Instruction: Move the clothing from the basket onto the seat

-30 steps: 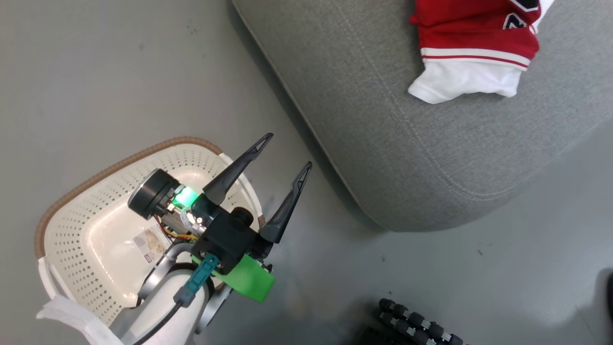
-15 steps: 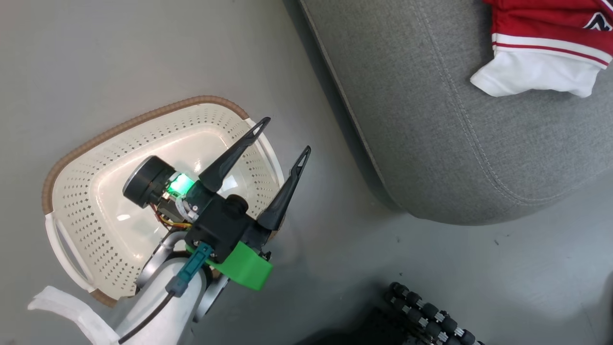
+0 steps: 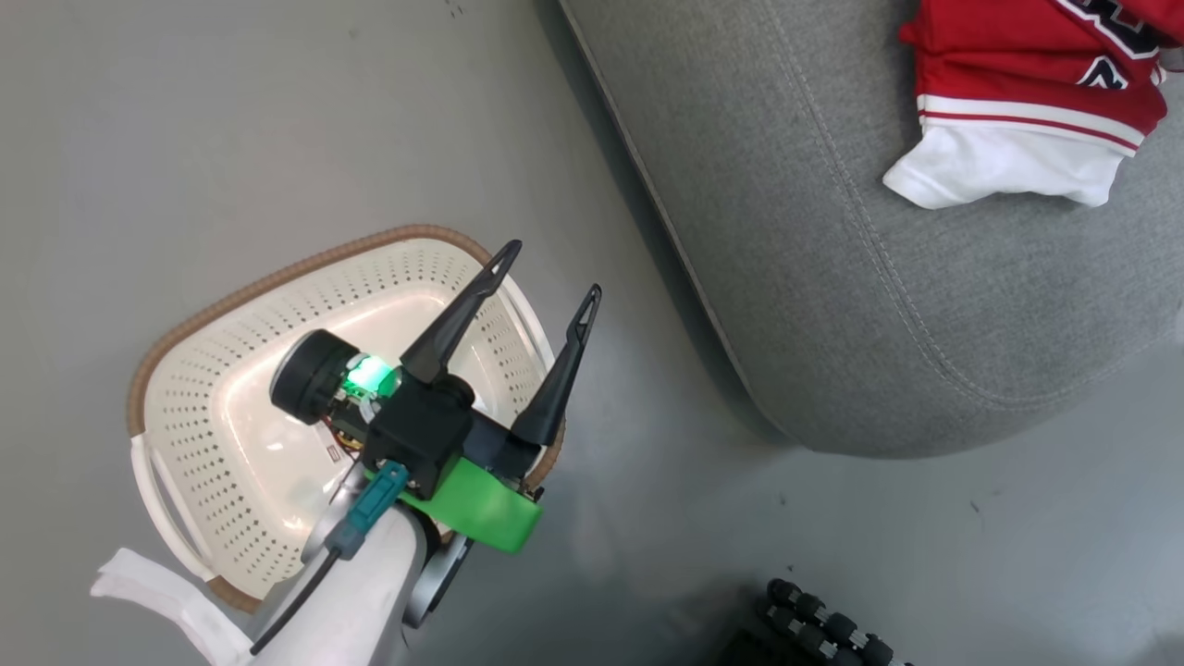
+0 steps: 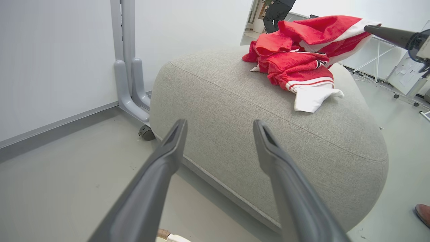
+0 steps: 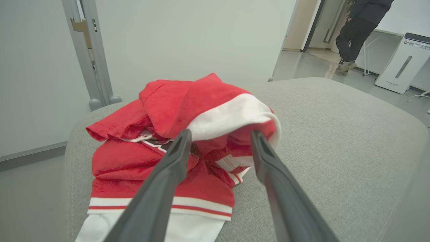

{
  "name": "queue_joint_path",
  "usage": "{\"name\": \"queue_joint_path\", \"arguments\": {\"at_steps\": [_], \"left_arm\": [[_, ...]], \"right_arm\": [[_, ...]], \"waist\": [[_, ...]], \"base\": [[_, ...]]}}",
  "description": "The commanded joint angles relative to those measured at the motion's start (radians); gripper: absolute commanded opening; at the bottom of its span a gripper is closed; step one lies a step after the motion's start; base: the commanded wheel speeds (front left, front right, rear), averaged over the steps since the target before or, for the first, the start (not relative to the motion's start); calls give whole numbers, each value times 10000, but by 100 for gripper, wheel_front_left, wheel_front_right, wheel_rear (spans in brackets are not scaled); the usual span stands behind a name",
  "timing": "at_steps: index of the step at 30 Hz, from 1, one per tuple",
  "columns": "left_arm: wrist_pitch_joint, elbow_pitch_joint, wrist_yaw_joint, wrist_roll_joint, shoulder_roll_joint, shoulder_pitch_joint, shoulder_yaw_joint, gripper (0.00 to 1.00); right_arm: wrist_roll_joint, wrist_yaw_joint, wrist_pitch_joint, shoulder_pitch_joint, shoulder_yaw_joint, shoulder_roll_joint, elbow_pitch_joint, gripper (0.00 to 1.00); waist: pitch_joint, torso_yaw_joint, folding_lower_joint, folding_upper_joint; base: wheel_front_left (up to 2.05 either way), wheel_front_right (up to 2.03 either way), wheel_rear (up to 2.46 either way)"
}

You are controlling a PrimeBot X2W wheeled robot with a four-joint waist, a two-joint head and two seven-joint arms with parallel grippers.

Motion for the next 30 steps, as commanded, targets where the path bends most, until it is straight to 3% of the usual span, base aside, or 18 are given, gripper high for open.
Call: {"name": "queue_joint_path", "arguments": {"at_steps": [1, 7, 15, 23, 30], "left_arm": [[-87, 100, 1, 73, -35, 113, -45, 100], [-197, 602, -13, -7, -357, 336, -173, 100], [-182, 373, 149, -341, -892, 1209, 502, 100], [-174, 133, 403, -291, -1228, 2298, 1444, 100], [-173, -228, 583, -180, -1346, 3096, 2431, 100]], "right_arm": [[-54, -12, 1, 395, -48, 132, -240, 100], [-445, -12, 1, 1924, 443, 516, -1180, 100], [-689, -13, 1, 3180, 1564, 999, -1824, 100], [-1365, -13, 1, 3777, 3122, 582, -2159, 100], [-1794, -13, 1, 4249, 3480, 716, -2507, 100]], "waist": [[-485, 185, -1, 115], [-1434, 669, -1, 115], [-2709, 1750, -1, 115], [-3930, 3025, -1, 115], [-4887, 4025, -1, 115]], "base": [[0, 0, 0], [0, 0, 0], [0, 0, 0], [0, 0, 0], [0, 0, 0]]}}
